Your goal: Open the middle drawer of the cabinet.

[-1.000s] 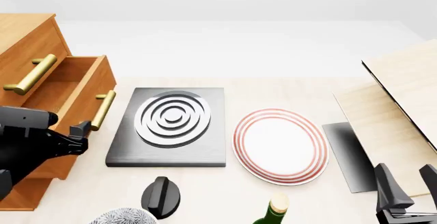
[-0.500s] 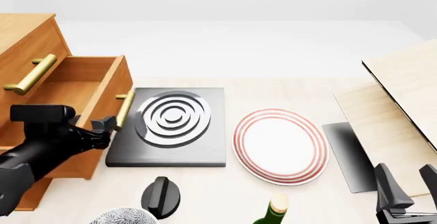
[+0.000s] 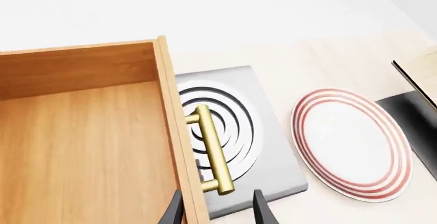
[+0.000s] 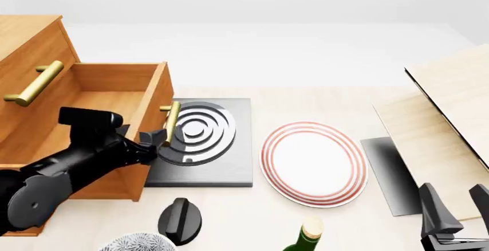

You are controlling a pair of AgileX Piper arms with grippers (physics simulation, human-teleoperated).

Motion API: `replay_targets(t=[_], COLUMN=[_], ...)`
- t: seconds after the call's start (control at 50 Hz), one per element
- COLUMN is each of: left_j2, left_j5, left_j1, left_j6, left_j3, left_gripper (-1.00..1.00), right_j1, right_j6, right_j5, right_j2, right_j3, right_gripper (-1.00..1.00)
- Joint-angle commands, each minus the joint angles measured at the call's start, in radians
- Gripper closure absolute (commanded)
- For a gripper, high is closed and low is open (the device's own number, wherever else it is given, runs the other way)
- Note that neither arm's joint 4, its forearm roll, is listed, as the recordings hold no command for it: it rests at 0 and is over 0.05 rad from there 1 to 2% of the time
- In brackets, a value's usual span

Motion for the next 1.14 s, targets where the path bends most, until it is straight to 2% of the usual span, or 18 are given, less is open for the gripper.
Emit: replay_targets(t=[0.02,0.3,0.4,0.42,0.44,0.52,0.58,0.62,0.68,0.72,0.78,0.98,1.06,1.14], left_j2=[0.049,-0.030,-0.205,-0.205,-0.321,-0.402,-0.529,-0.564,-0.640,-0.715,-0.780,-0.869,-0.913,-1.035], left_j5=[0.006,0.054,0.127,0.128,0.167,0.237,0.319,0.364,0.424,0.517,0.575,0.767,0.801,0.823], left_j1=[-0.083,-0.078,0.058,0.058,0.117,0.135,0.170,0.162,0.175,0.174,0.212,0.223,0.210,0.214], left_j6=[-0.032,-0.052,0.024,0.024,0.065,0.035,0.075,0.058,0.085,0.097,0.154,0.138,0.118,0.148], left_j3=[-0.044,-0.063,-0.078,-0.078,-0.090,-0.122,-0.163,-0.192,-0.232,-0.284,-0.310,-0.447,-0.436,-0.350], left_gripper=[-1.00,-1.00,-1.00,-1.00,-1.00,-1.00,-1.00,-1.00,-1.00,-1.00,-1.00,-1.00,-1.00,-1.00], right_j1=[0.000,0.000,0.000,0.000,0.000,0.000,0.000,0.000,0.000,0.000,0.000,0.000,0.000,0.000], right_j6=[0.000,0.000,0.000,0.000,0.000,0.000,0.000,0.000,0.000,0.000,0.000,0.000,0.000,0.000], right_j5=[0.000,0.000,0.000,0.000,0.000,0.000,0.000,0.000,0.000,0.000,0.000,0.000,0.000,0.000], right_j2=[0.000,0.000,0.000,0.000,0.001,0.000,0.000,0.000,0.000,0.000,0.000,0.000,0.000,0.000], right_j3=[0.000,0.000,0.000,0.000,0.000,0.000,0.000,0.000,0.000,0.000,0.000,0.000,0.000,0.000], right_gripper=[-1.00,-1.00,-1.00,-1.00,-1.00,-1.00,-1.00,-1.00,-1.00,-1.00,-1.00,-1.00,-1.00,-1.00])
